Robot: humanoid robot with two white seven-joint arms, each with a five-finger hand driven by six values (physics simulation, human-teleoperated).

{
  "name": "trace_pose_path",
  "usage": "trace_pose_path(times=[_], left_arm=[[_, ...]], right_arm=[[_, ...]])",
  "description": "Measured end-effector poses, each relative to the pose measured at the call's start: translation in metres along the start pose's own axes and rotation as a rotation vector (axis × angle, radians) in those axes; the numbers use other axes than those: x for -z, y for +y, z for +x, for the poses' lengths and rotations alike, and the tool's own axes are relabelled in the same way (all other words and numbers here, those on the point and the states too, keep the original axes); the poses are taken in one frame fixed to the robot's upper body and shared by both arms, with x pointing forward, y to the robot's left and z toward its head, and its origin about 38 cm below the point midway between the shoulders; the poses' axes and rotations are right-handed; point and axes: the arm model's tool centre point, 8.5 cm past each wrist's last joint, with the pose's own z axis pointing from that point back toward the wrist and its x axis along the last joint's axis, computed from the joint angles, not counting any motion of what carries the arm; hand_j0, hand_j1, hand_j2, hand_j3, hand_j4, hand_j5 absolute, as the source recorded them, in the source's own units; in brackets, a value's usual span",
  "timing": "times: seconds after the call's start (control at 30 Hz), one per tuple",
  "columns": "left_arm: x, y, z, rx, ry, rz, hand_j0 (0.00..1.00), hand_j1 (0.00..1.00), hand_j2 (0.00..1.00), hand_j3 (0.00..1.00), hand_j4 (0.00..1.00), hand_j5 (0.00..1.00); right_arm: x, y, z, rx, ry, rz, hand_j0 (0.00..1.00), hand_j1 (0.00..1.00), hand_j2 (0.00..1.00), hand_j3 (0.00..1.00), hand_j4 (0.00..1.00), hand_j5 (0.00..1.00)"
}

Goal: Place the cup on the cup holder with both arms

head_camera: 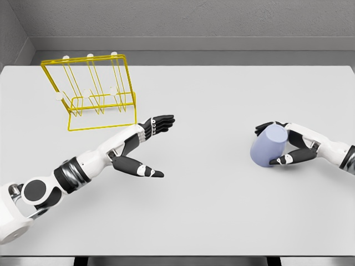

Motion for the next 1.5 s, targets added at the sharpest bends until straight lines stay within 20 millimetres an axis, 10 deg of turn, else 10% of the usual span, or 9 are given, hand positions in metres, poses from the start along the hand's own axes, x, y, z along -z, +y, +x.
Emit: trace_pose_path(times=[0.5,1.5], left_arm=[[-0.001,0.0,0.0,0.0,0.002,0.003,1.0,1.0,1.0,1.0,1.0,1.0],[-0.001,0.004,0.0,0.001,0.006,0.015,1.0,1.0,1.0,1.0,1.0,1.0]], right_arm=[[0.013,0.004,0.015,-0.01,-0.045,0.028,0.62,0.62,0.62,0.62,0.62,0.62],[0.127,0.065,0.081,-0.032,-0.31,0.226,0.59,0.59,0.59,0.59,0.59,0.59]])
